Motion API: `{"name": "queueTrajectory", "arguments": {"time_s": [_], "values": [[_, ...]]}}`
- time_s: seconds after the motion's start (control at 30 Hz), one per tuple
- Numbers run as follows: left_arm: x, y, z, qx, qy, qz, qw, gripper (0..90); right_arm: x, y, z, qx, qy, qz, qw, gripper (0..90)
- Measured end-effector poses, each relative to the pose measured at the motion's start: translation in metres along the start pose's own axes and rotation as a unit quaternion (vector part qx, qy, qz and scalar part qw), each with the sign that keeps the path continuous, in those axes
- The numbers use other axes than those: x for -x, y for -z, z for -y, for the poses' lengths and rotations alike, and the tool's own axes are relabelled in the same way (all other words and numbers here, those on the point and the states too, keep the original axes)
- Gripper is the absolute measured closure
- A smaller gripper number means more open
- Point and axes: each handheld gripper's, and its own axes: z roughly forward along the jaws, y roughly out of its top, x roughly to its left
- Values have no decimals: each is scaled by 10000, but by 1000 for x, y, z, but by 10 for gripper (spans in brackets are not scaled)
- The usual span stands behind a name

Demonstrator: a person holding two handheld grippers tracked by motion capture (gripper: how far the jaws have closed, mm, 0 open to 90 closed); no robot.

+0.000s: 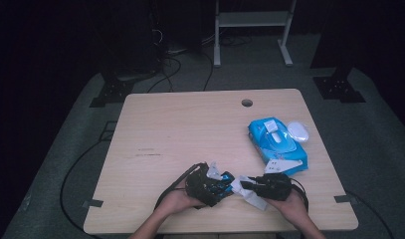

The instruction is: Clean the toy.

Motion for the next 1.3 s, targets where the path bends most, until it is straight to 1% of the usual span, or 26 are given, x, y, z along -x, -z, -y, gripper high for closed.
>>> {"name": "queueTrajectory", "arguments": {"time_s": [0.07,0.1,0.13,0.2,0.27,0.3,0.33,0.43,0.47,0.5,0.53,0.57,0.73,0.77,0.8,0.83,0.93,1.0,1.07,1.23,1.27,1.3], "values": [[-1,0,1,28,16,17,10000,274,0,0,0,-9,-34,-1,10000,773],[-2,0,1,30,24,55,10000,274,0,0,0,-12,-40,-4,10000,772],[-3,0,1,36,84,119,9999,273,0,-1,0,-14,-35,2,10000,772],[-4,-1,2,43,106,153,9998,270,0,-1,0,-21,-28,-2,10000,770],[-4,-3,3,-64,117,158,9998,222,0,0,0,-15,-35,-5,10000,770],[-4,-4,5,-105,78,108,9999,216,0,0,0,-7,-44,-5,10000,770],[-3,-5,6,-81,23,53,10000,210,1,0,0,8,-25,-4,10000,770],[-4,-4,7,-76,-4,86,9999,213,1,0,1,7,-18,-10,10000,771],[-5,-4,7,-69,-36,94,9999,213,1,0,0,2,-23,-18,10000,771],[-3,-3,7,-45,-108,123,9999,235,1,0,0,0,-21,-12,10000,770],[-2,-2,7,-59,-157,61,9998,257,1,0,0,2,-37,-13,10000,771],[-1,-2,6,-92,-176,30,9998,258,1,0,0,15,-20,-15,10000,770],[-1,0,6,-112,-223,52,9997,260,2,2,0,49,-4,-1,10000,771],[-1,1,6,-33,-189,60,9998,261,2,3,0,48,-22,-1,10000,771],[-3,4,5,43,-157,125,9998,275,2,3,0,67,-19,2,10000,771],[-3,5,4,46,-176,131,9997,276,3,3,0,70,-28,-1,10000,771],[-2,3,4,-22,-204,52,9998,276,3,3,0,70,-36,6,10000,771],[-2,3,5,-13,-157,73,9998,276,3,3,0,67,-52,2,10000,771],[-2,3,4,-1,-168,45,9998,276,2,4,0,73,-61,4,10000,771],[-4,7,3,123,-109,107,9998,277,4,4,-1,119,-73,16,9999,771],[-5,7,3,182,-78,117,9997,277,4,4,-1,135,-82,17,9999,771],[-5,8,3,181,-75,124,9997,277,4,4,-1,135,-85,17,9999,771]]}}
